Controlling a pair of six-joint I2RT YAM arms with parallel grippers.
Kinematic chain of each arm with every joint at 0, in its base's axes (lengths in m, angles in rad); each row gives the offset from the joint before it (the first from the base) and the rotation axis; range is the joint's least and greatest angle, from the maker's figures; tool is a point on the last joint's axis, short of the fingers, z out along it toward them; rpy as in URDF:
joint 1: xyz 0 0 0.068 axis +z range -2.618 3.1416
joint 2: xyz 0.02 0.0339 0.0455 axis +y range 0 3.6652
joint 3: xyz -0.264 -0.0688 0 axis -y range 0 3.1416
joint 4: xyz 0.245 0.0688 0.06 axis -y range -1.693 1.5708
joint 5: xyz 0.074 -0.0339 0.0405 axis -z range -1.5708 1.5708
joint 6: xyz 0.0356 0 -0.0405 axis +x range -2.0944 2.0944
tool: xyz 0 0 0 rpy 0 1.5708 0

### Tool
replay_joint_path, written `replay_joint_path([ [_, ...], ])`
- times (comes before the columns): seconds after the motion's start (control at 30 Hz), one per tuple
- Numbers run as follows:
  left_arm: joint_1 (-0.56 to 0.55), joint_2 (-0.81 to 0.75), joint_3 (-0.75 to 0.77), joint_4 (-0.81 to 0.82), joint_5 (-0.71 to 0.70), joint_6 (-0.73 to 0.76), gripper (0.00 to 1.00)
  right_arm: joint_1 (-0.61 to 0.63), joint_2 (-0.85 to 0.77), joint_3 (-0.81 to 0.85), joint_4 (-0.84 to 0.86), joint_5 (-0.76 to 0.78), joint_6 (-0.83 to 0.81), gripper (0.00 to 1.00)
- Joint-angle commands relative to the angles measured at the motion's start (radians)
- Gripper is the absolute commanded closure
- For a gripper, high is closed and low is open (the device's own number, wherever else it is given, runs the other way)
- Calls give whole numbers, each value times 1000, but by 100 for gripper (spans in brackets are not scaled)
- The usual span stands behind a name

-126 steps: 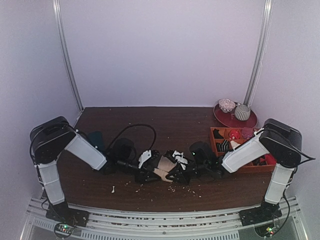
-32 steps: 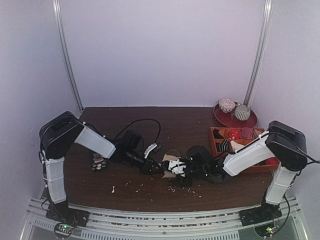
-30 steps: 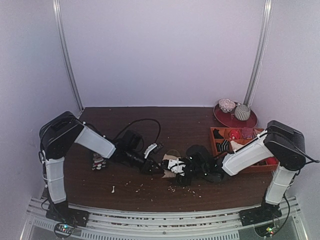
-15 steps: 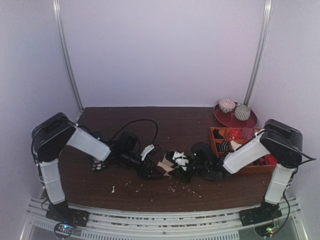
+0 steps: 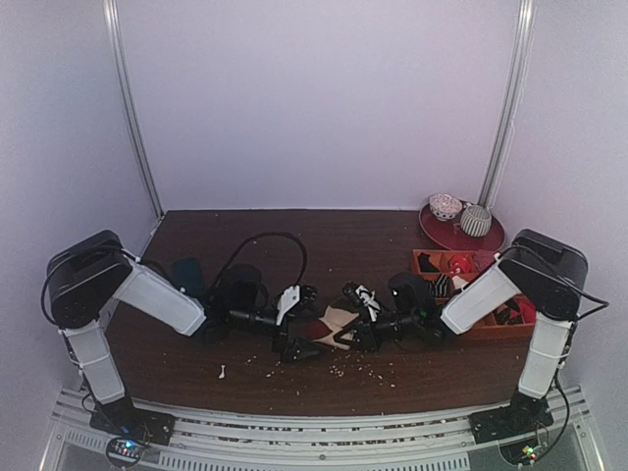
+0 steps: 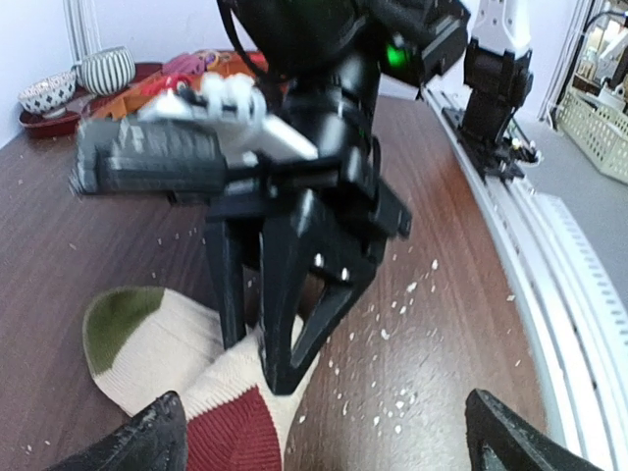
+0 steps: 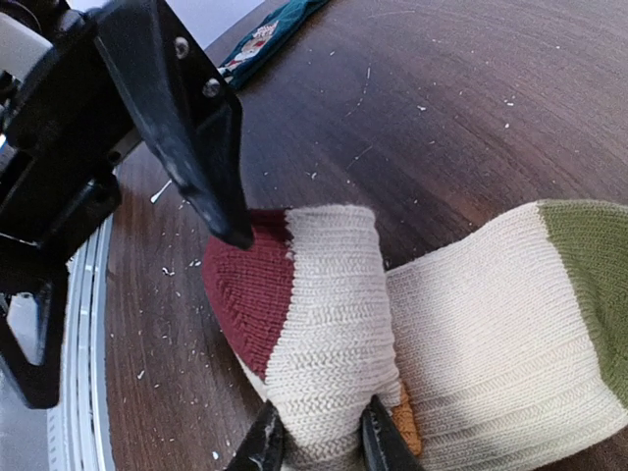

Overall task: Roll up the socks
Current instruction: Roll a pair of socks at the center of the board.

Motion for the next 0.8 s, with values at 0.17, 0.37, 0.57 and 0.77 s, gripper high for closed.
replay_joint_path([
  [0.17, 5, 116, 40, 58, -29, 120, 9, -6, 102, -21, -383, -72, -28, 79],
  [0.37, 5, 168, 83, 29, -53, 144, 8, -15, 106, -12, -428, -87, -70, 79],
  [0.57, 4, 212, 127, -132, -82, 171, 22, -30, 111, -13, -437, -111, -78, 79],
  [0.77, -7, 215, 109, -286, -171, 172, 37, -43, 130, 8, -458, -146, -91, 79],
])
